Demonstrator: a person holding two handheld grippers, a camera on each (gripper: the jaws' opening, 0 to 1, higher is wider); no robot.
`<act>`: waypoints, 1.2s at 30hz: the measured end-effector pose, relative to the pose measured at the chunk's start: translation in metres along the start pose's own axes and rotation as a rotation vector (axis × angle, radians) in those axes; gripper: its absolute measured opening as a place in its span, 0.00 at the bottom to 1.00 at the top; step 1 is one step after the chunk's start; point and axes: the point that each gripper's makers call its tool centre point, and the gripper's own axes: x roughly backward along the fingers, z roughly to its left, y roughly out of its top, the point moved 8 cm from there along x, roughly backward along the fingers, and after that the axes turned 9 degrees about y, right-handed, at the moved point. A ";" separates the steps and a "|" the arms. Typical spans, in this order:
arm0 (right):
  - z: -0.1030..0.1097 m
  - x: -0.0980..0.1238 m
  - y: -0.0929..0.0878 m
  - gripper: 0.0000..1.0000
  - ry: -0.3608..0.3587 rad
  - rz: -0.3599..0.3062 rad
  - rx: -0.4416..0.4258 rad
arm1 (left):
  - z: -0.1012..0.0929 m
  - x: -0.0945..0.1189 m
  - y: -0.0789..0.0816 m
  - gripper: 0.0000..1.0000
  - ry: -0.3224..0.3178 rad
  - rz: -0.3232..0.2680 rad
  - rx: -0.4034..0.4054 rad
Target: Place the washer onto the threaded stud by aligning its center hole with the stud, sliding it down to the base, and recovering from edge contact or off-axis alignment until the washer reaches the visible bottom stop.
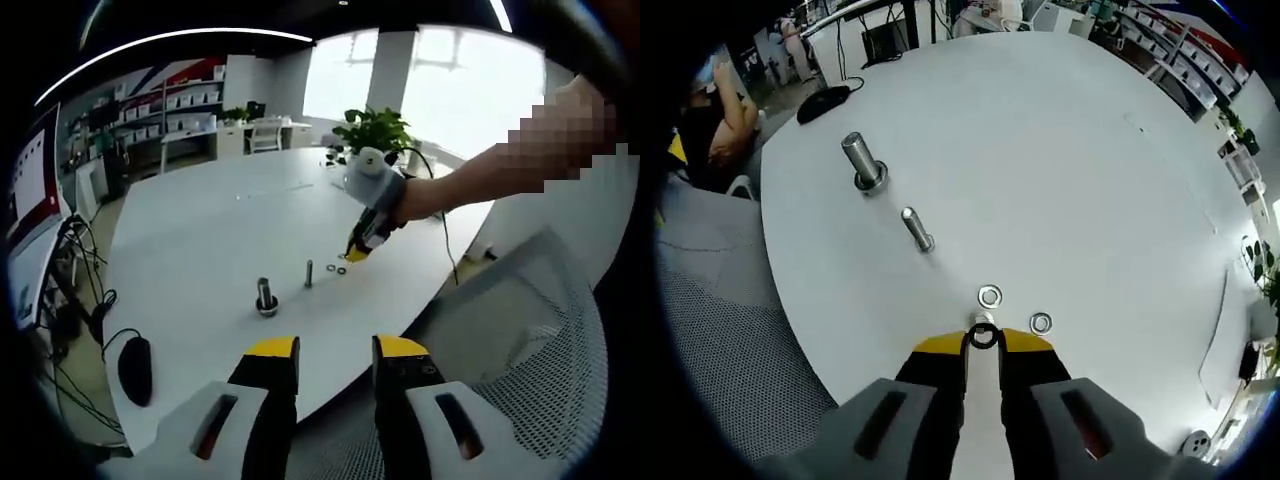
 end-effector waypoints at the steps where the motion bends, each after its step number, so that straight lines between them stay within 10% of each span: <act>1: -0.004 -0.001 0.003 0.14 0.003 -0.005 0.003 | 0.000 0.000 0.000 0.27 0.000 0.003 -0.002; 27: 0.016 0.030 0.071 0.14 0.045 -0.129 0.180 | 0.005 -0.003 -0.005 0.27 0.014 -0.004 -0.004; 36: 0.029 0.014 0.076 0.14 0.078 -0.065 0.304 | 0.005 -0.003 -0.005 0.27 0.021 -0.008 -0.002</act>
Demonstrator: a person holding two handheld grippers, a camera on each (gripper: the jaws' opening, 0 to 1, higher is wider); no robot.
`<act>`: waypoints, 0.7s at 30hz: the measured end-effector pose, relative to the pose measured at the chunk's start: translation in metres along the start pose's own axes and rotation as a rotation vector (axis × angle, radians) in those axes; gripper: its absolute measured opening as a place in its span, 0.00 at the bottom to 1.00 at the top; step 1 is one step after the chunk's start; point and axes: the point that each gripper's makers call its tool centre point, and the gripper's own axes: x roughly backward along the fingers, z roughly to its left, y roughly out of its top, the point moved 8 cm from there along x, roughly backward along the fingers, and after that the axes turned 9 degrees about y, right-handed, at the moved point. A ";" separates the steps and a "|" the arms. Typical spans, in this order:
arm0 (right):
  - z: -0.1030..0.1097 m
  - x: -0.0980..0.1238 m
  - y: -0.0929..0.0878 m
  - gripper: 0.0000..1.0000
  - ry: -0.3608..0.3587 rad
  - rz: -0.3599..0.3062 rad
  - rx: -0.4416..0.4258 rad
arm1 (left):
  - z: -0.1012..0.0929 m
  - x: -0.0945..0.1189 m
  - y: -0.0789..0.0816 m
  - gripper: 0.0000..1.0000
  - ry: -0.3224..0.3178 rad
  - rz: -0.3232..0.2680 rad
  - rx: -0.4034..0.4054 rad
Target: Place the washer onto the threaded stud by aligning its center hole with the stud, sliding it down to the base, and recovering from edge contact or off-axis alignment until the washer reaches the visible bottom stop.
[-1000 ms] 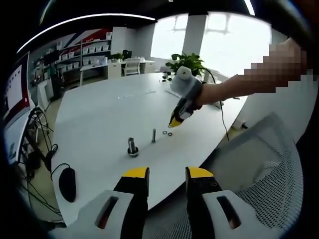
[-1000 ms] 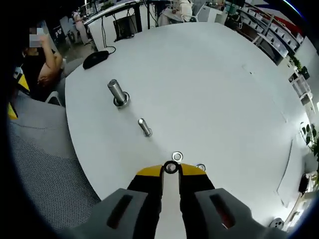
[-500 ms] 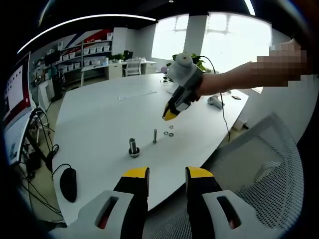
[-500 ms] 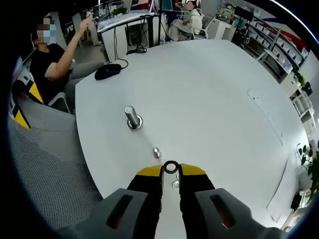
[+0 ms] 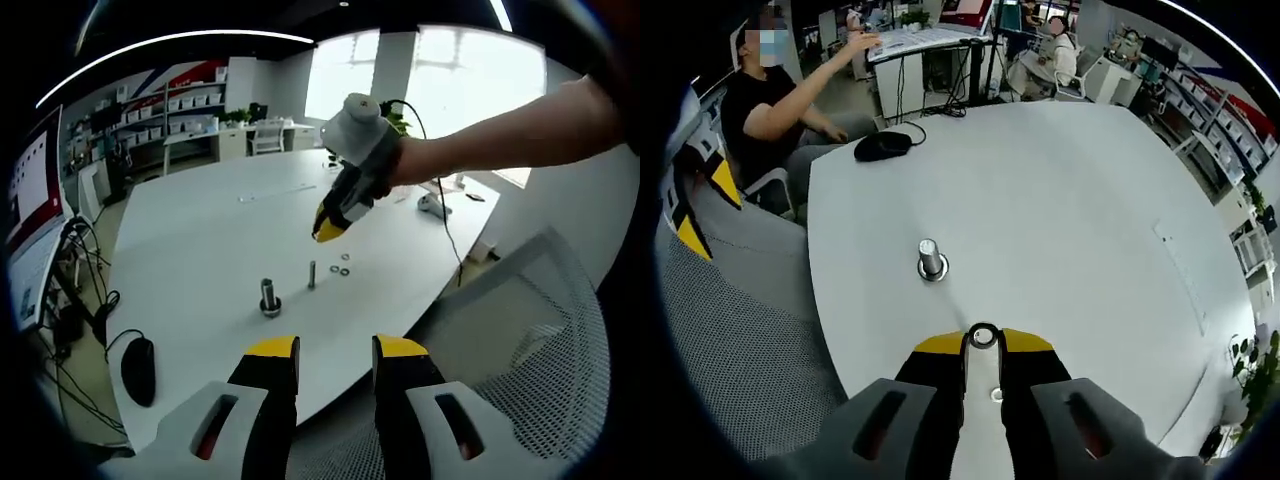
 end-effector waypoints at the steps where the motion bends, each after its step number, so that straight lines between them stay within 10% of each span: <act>1: 0.000 -0.003 -0.001 0.14 0.005 0.010 0.009 | 0.000 0.000 0.000 0.27 0.001 0.000 0.001; 21: -0.003 -0.034 -0.008 0.14 0.046 0.080 0.024 | 0.000 0.002 0.000 0.27 0.005 0.007 0.004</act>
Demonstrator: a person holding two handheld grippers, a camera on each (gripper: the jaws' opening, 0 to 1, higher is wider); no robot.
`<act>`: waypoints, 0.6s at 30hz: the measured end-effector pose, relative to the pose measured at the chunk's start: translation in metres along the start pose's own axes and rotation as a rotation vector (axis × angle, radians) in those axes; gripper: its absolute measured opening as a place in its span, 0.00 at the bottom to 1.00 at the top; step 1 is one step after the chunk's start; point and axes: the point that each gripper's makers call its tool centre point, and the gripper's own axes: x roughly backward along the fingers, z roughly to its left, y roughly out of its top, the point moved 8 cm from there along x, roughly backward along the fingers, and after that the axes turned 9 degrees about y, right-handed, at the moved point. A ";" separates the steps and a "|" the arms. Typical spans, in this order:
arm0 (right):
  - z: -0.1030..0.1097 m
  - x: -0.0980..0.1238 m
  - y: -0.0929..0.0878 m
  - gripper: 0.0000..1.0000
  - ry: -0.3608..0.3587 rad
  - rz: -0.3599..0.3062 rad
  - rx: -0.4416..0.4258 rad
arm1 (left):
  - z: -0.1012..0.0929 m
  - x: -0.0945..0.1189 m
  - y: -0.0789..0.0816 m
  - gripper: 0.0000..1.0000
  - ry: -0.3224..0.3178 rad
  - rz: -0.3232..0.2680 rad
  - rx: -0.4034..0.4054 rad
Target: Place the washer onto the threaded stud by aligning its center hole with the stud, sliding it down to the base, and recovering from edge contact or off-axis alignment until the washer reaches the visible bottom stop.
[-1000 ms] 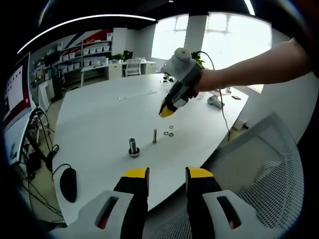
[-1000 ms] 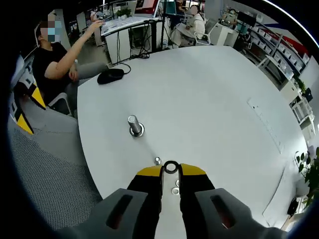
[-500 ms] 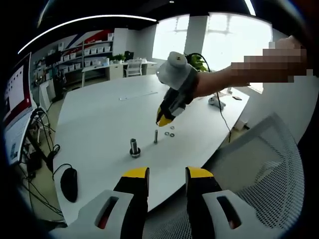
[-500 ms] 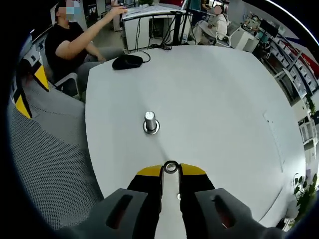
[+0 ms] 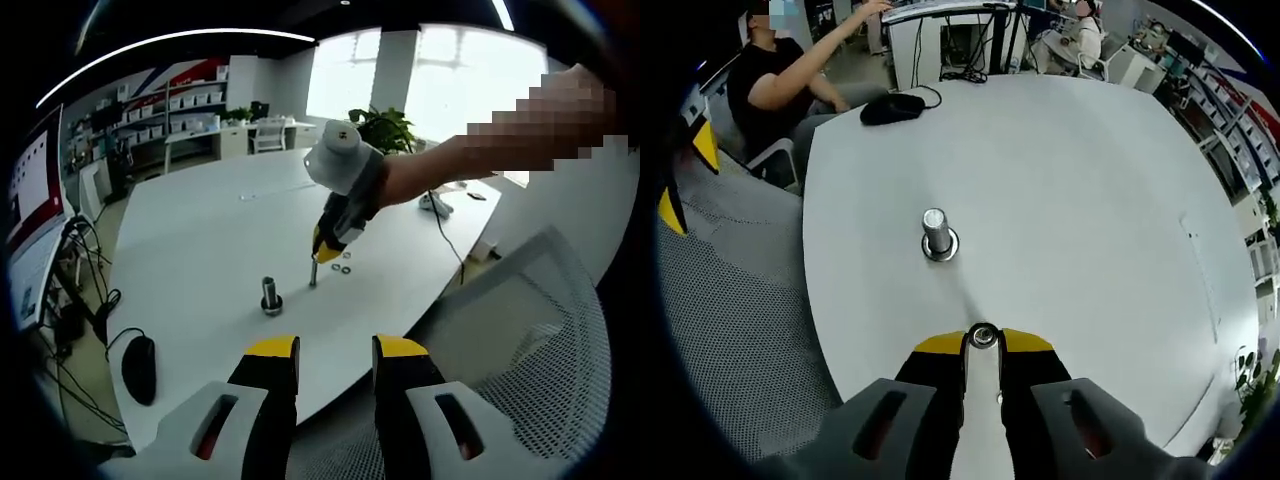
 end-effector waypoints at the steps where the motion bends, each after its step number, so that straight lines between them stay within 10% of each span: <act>1: 0.003 0.001 -0.001 0.14 0.002 0.006 -0.001 | 0.000 0.000 0.000 0.27 0.000 0.000 0.000; 18: -0.009 -0.016 -0.002 0.14 0.016 0.058 0.016 | -0.003 0.000 0.003 0.27 -0.005 -0.004 0.005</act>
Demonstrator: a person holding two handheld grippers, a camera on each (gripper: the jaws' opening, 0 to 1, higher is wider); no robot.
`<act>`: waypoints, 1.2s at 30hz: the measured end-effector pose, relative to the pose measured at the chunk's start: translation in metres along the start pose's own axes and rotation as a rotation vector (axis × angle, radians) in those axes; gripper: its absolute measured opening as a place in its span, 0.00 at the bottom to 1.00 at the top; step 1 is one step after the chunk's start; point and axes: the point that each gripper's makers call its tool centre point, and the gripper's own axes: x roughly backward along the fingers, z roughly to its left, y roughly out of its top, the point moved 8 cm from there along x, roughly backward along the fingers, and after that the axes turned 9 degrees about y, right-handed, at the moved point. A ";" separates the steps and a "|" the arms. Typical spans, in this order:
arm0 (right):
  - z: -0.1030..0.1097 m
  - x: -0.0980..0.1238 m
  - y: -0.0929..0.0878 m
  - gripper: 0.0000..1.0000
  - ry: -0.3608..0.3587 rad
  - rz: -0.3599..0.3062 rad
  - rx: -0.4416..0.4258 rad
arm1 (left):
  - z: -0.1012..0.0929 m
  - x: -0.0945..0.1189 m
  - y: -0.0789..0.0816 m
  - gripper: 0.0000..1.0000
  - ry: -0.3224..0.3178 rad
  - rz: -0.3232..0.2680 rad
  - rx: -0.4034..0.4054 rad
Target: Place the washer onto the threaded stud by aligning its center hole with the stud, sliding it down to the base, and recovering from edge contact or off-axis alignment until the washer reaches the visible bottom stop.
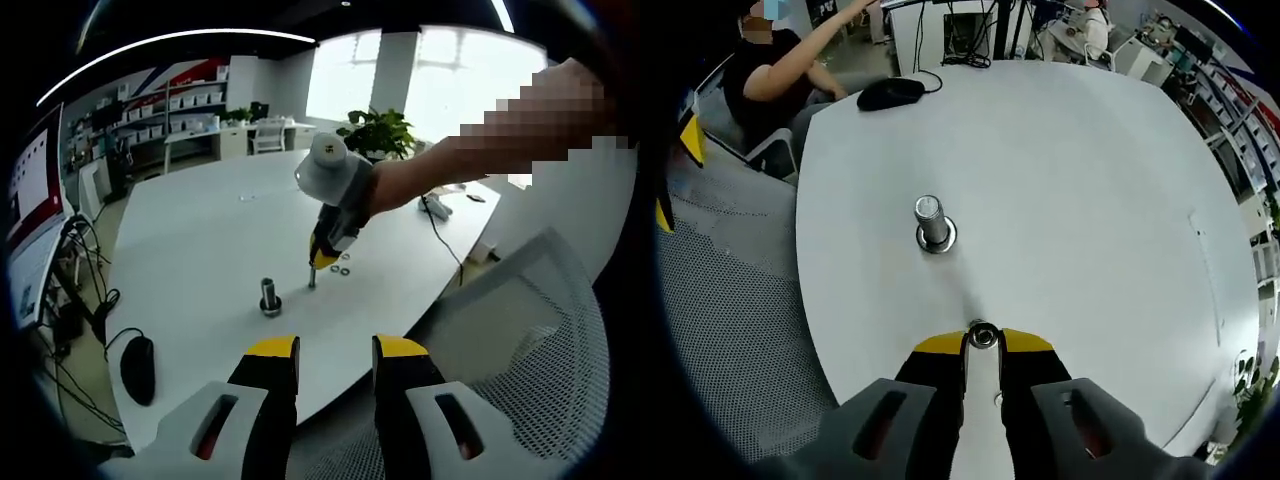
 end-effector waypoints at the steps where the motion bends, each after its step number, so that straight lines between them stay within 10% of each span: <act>1: 0.008 0.005 0.002 0.14 0.005 0.006 0.000 | 0.000 0.000 0.000 0.27 0.000 0.000 0.000; 36: 0.006 -0.034 -0.021 0.16 0.036 0.120 -0.064 | 0.000 0.000 0.001 0.27 0.005 0.004 0.006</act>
